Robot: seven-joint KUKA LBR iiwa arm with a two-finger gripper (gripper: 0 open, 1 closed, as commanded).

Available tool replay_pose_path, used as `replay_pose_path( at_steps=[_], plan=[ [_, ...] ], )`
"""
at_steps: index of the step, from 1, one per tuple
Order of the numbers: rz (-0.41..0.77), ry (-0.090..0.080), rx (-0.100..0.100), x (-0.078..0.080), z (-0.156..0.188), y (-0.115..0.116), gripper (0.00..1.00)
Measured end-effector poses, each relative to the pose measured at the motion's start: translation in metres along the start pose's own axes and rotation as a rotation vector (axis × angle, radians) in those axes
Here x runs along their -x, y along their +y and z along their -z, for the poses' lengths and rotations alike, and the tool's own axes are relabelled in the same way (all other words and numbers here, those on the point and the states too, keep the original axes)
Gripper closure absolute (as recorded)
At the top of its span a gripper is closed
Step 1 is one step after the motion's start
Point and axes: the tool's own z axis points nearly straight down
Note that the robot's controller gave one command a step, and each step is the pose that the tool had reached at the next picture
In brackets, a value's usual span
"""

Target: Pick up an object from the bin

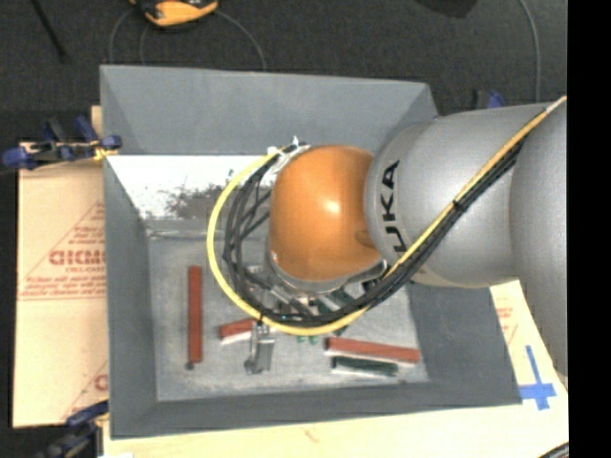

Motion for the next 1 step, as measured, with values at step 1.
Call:
replay_pose_path(
  at_steps=[1],
  plan=[
    [-0.003,-0.006,0.001,0.0018,0.0027,-0.0005,0.00]
  ],
)
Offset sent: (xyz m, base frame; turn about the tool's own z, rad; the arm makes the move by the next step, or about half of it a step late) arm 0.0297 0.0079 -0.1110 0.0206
